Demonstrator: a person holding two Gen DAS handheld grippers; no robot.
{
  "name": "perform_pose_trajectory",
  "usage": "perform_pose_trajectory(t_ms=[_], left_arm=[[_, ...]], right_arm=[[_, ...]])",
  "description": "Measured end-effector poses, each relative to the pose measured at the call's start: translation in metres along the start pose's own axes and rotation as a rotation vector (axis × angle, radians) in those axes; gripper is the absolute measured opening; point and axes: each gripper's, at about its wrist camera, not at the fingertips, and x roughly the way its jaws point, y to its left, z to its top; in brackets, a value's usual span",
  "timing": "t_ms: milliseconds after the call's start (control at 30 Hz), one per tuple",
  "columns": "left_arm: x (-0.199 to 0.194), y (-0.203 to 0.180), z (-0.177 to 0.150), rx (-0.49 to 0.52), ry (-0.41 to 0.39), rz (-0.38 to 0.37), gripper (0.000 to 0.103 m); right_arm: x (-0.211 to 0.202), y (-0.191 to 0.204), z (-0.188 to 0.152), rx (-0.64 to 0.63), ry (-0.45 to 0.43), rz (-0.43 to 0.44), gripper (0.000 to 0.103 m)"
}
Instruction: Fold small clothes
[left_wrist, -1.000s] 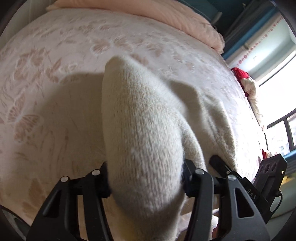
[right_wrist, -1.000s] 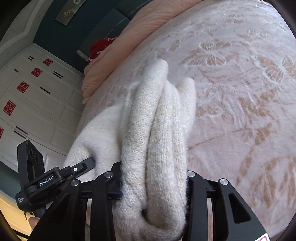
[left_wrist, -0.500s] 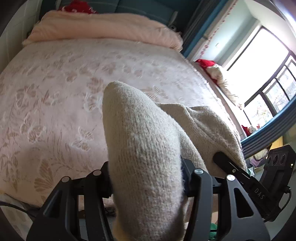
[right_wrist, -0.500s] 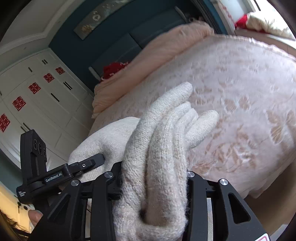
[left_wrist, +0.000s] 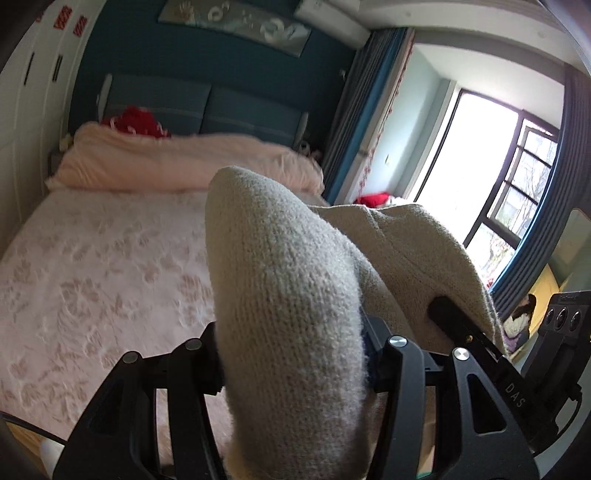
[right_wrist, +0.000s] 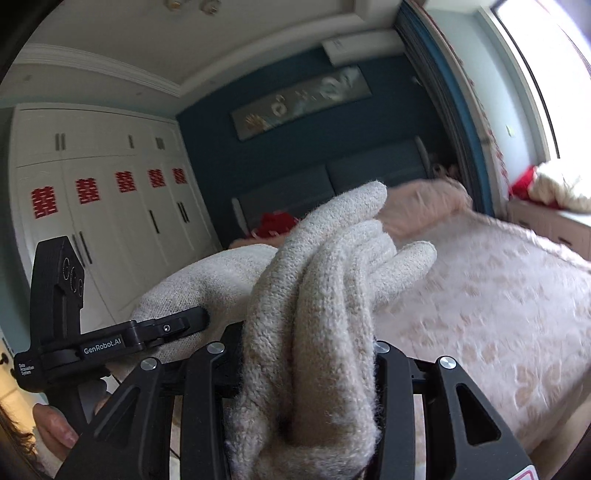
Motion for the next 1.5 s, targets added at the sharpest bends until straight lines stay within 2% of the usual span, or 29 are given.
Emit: perform_pose_trajectory(t_ms=[133,267,433,633,733,833,867,900,933,1000,1033,1067,1100,1133,1167,1233,1267,1300,1333,1367,1500], left_arm=[[-0.037,0.014,0.018,0.022,-0.120,0.024,0.053],[-0.063,0.046,0.036,0.041,-0.226,0.060,0.053],[-0.069,0.096,0.050,0.080,-0.305,0.107,0.054],[-0.045,0.163,0.057,0.076,-0.340,0.142,0.054],[-0.018,0.201,0.056,0.055,-0.324,0.149,0.054],[0.018,0.241,0.045,0.029,-0.274,0.147,0.055],[0.036,0.256,0.034,0.014,-0.241,0.142,0.056],[0.053,0.268,0.024,0.001,-0.208,0.140,0.056],[0.079,0.287,0.007,-0.027,-0.157,0.149,0.060],[0.121,0.320,-0.027,-0.093,-0.050,0.186,0.064],[0.143,0.338,-0.048,-0.136,0.026,0.213,0.064],[0.167,0.360,-0.077,-0.201,0.137,0.264,0.061],[0.176,0.372,-0.101,-0.251,0.199,0.301,0.056],[0.175,0.384,-0.122,-0.306,0.224,0.313,0.056],[0.169,0.388,-0.130,-0.330,0.214,0.314,0.059],[0.146,0.387,-0.138,-0.350,0.135,0.325,0.062],[0.140,0.388,-0.138,-0.353,0.113,0.335,0.067],[0.136,0.387,-0.138,-0.365,0.097,0.335,0.070],[0.137,0.386,-0.138,-0.377,0.094,0.329,0.076],[0.140,0.387,-0.139,-0.398,0.101,0.321,0.078],[0.162,0.382,-0.149,-0.421,0.156,0.298,0.078]], right_arm=[[0.011,0.031,0.018,-0.044,-0.069,0.089,0.038],[0.040,0.060,0.025,-0.074,-0.114,0.185,0.039],[0.105,0.077,0.020,-0.023,-0.075,0.310,0.039],[0.183,0.098,0.004,-0.015,-0.014,0.333,0.039],[0.226,0.099,-0.015,-0.004,0.032,0.324,0.039],[0.268,0.091,-0.046,0.034,0.102,0.289,0.040],[0.285,0.082,-0.063,0.045,0.138,0.271,0.041],[0.307,0.071,-0.086,0.049,0.200,0.253,0.048],[0.321,0.063,-0.104,0.051,0.248,0.227,0.050],[0.363,0.032,-0.162,0.074,0.439,0.109,0.050],[0.375,0.020,-0.184,0.089,0.520,0.061,0.050],[0.383,0.003,-0.211,0.109,0.617,-0.024,0.048],[0.378,-0.007,-0.224,0.131,0.629,-0.062,0.046],[0.370,-0.010,-0.227,0.146,0.609,-0.059,0.045],[0.357,-0.012,-0.226,0.152,0.578,-0.042,0.045],[0.344,-0.008,-0.219,0.141,0.547,-0.042,0.045],[0.342,-0.004,-0.217,0.133,0.549,-0.036,0.047],[0.344,-0.002,-0.217,0.123,0.559,-0.040,0.054],[0.346,-0.001,-0.218,0.108,0.570,-0.053,0.057],[0.350,-0.003,-0.222,0.102,0.589,-0.064,0.060],[0.367,-0.014,-0.252,0.162,0.683,-0.095,0.061]])
